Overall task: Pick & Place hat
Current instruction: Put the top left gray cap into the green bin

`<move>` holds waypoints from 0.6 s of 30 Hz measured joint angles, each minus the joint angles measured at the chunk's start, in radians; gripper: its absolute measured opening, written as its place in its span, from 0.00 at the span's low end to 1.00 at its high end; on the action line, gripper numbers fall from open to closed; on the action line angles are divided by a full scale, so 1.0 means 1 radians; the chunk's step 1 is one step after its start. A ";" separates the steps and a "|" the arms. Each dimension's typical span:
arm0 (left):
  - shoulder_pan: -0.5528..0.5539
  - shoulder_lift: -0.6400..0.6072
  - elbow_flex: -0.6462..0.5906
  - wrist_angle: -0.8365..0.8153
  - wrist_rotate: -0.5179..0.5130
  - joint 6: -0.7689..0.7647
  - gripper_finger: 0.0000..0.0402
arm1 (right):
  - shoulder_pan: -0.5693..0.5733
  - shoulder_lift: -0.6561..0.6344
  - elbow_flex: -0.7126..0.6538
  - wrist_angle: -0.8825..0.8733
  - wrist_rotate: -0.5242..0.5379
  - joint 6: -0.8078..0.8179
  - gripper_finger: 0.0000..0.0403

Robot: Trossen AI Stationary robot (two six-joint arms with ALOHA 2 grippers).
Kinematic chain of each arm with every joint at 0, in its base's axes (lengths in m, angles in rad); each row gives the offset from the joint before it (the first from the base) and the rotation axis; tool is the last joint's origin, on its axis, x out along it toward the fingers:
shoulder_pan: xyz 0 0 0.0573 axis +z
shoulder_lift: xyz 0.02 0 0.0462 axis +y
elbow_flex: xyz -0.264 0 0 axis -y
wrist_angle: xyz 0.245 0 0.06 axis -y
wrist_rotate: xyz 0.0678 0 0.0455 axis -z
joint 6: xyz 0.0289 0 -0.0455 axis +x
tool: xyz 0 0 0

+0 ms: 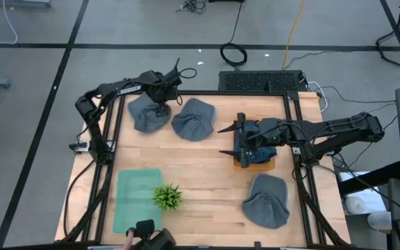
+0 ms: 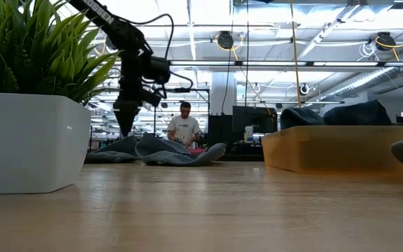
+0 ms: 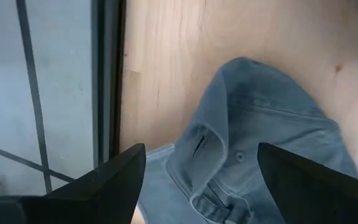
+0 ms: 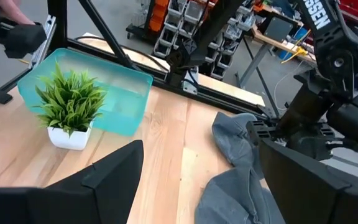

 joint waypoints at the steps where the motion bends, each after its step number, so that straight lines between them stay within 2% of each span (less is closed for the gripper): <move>1: 0.003 0.012 0.000 0.001 0.002 0.002 0.78 | 0.000 0.000 0.000 -0.003 0.000 0.000 0.76; 12: 0.040 0.104 0.000 0.047 0.013 0.003 0.77 | 0.000 0.000 0.000 -0.016 0.002 -0.002 0.75; 15: 0.039 0.104 0.000 0.035 0.016 0.002 0.68 | 0.000 0.000 0.000 -0.016 0.002 -0.006 0.75; 18: 0.042 0.101 0.000 0.026 0.023 0.002 0.53 | 0.000 0.000 0.000 -0.016 0.002 -0.028 0.75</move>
